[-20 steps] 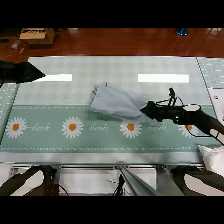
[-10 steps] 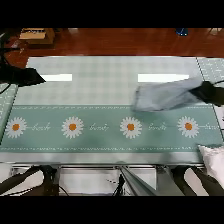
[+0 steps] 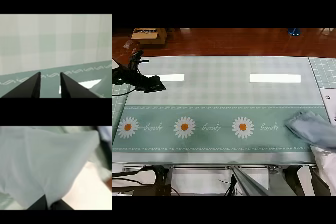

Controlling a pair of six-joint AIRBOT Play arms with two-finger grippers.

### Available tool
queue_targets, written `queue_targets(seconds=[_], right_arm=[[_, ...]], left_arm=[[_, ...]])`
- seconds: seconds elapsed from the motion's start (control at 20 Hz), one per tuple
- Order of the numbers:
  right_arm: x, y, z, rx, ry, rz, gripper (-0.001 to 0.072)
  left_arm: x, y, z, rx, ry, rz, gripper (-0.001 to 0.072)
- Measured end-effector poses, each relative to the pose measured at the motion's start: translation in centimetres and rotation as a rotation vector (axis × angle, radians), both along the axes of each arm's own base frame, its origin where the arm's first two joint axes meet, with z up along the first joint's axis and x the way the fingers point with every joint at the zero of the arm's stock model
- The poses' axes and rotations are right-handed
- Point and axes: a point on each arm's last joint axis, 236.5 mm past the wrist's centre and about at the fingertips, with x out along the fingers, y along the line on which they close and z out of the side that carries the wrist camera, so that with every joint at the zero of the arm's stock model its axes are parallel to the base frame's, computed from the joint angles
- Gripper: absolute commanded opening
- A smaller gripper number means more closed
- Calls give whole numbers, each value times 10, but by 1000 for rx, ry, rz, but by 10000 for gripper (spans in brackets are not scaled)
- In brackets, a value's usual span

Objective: Fold the shirts.

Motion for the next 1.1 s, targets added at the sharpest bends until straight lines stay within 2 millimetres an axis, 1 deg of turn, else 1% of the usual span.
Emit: queue_targets(seconds=[0.1, 0.15, 0.3, 0.35, 0.5, 0.75, 0.8, 0.85, 0.9, 0.95, 1.1], right_arm=[[-43, -19, 10, -84, 110, -112, 30], [-63, -25, 16, -122, 156, -165, 29], [-117, -35, 39, -228, 265, -319, 30], [-131, -36, 45, -248, 288, -360, 30], [-164, -31, 54, -271, 341, -475, 30], [-201, -17, 59, -263, 383, -632, 36], [-207, -14, 60, -264, 385, -657, 88], [-211, -12, 61, -267, 386, -680, 224], [-216, -10, 63, -275, 391, -699, 419], [-222, -8, 66, -286, 397, -718, 541], [-231, -4, 66, -293, 400, -762, 543]], left_arm=[[3, 8, -12, -12, 21, 36, 322], [7, 11, -15, -17, 13, 56, 322], [20, 20, -20, -13, -19, 100, 322], [22, 22, -21, -10, -29, 106, 322], [28, 26, -21, 3, -56, 101, 322], [34, 30, -20, 17, -86, 95, 322], [34, 31, -20, 18, -89, 96, 322], [35, 31, -20, 20, -93, 95, 323], [36, 31, -20, 23, -97, 94, 322], [36, 32, -19, 24, -100, 93, 322], [38, 33, -19, 31, -111, 86, 322]])
